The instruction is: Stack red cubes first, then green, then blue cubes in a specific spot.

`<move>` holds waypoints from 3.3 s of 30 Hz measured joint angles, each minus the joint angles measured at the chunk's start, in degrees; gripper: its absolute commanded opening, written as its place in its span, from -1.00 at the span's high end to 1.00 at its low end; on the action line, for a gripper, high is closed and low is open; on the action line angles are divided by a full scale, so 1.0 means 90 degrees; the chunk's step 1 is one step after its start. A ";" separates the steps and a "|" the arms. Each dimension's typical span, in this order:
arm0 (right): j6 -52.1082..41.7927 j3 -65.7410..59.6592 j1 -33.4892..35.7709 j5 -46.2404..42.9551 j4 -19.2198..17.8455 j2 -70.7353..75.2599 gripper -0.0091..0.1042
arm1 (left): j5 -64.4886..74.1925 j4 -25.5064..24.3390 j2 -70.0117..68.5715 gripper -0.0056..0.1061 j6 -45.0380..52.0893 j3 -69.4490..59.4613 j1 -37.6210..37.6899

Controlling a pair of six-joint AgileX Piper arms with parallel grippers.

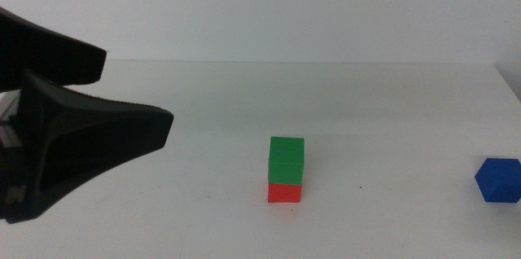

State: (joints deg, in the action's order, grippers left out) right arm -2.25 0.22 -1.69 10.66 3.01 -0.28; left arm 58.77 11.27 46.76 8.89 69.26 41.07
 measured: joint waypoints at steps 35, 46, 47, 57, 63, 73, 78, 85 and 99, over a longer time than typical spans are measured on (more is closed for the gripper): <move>0.0644 0.7306 -0.0112 0.6142 -0.0584 -0.8524 -0.80 | 0.0000 0.0000 -0.0011 -0.78 0.0012 0.0000 0.0000; 0.0316 0.7360 -0.0517 0.4943 -0.0663 -1.0777 -0.80 | 0.0000 0.0000 -0.0011 -0.78 0.0012 0.0000 0.0000; 0.0289 0.7360 -0.0543 0.4823 -0.0676 -1.0909 -0.80 | 0.0000 0.0000 -0.0011 -0.78 0.0012 0.0000 0.0000; 0.0215 0.7369 -0.0656 0.3857 -0.0703 -1.1882 -0.63 | 0.0000 0.0000 -0.0011 -0.78 0.0012 0.0000 0.0000; 0.0191 0.7373 -0.0656 0.3670 -0.0703 -1.2110 0.35 | 0.0000 0.0000 -0.0011 -0.78 0.0012 0.0000 0.0000; 0.2077 0.8614 0.1114 0.5667 -0.1258 -1.0891 0.71 | 0.0000 0.0000 -0.0011 -0.78 0.0012 0.0000 0.0000; 0.4194 0.9983 0.2828 0.6424 -0.1433 -1.1033 0.71 | 0.0000 0.0000 -0.0011 -0.78 0.0012 0.0000 0.0000; 0.5100 1.1442 0.4486 0.6494 -0.1377 -1.2174 0.71 | 0.0000 0.0000 -0.0011 -0.78 0.0012 0.0000 0.0000; 0.5620 1.1747 0.4852 0.6540 -0.1347 -1.2758 0.71 | 0.0000 0.0000 -0.0011 -0.78 0.0012 0.0000 0.0000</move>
State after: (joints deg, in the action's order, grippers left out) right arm 48.34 105.94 41.97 69.51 -9.11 -115.10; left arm 58.77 11.27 46.67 9.00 69.26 41.07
